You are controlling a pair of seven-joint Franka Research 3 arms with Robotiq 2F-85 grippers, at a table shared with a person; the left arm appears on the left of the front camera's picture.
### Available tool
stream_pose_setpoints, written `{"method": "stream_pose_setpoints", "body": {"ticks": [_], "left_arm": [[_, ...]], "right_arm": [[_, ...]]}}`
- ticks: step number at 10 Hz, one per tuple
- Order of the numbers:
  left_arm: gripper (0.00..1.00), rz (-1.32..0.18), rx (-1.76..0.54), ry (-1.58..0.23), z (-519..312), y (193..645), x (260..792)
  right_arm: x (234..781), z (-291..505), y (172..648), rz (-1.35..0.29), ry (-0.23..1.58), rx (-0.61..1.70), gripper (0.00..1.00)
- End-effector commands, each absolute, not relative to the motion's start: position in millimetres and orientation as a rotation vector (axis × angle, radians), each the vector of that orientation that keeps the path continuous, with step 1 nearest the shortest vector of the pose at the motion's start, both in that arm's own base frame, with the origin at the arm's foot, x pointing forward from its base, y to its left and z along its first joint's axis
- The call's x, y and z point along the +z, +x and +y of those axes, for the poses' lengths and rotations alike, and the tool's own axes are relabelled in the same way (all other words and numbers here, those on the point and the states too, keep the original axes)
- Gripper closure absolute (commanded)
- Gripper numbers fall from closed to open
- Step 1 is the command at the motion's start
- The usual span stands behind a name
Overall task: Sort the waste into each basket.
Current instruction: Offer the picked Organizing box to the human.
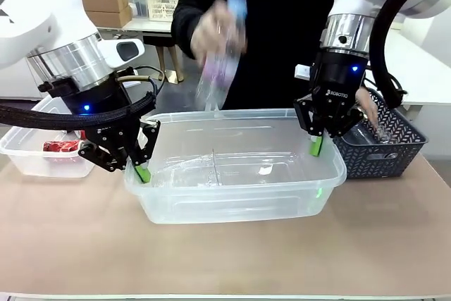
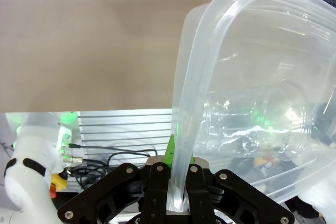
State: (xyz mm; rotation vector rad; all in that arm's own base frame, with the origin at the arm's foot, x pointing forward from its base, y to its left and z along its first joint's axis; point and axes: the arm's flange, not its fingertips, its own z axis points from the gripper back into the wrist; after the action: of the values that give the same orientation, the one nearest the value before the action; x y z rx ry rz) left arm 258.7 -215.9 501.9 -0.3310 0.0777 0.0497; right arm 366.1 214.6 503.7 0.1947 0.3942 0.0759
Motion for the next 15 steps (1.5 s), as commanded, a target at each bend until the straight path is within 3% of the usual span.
{"method": "stream_pose_setpoints", "body": {"ticks": [1, 15], "left_arm": [[0.96, 0.074, 0.055, -0.345, -213.9, 257.6, 503.0], [0.96, 0.074, 0.055, -0.345, -213.9, 257.6, 503.0]], "right_arm": [[506.4, 215.6, 364.7, 0.392, 0.194, 0.067, 0.96], [506.4, 215.6, 364.7, 0.392, 0.194, 0.067, 0.96]]}}
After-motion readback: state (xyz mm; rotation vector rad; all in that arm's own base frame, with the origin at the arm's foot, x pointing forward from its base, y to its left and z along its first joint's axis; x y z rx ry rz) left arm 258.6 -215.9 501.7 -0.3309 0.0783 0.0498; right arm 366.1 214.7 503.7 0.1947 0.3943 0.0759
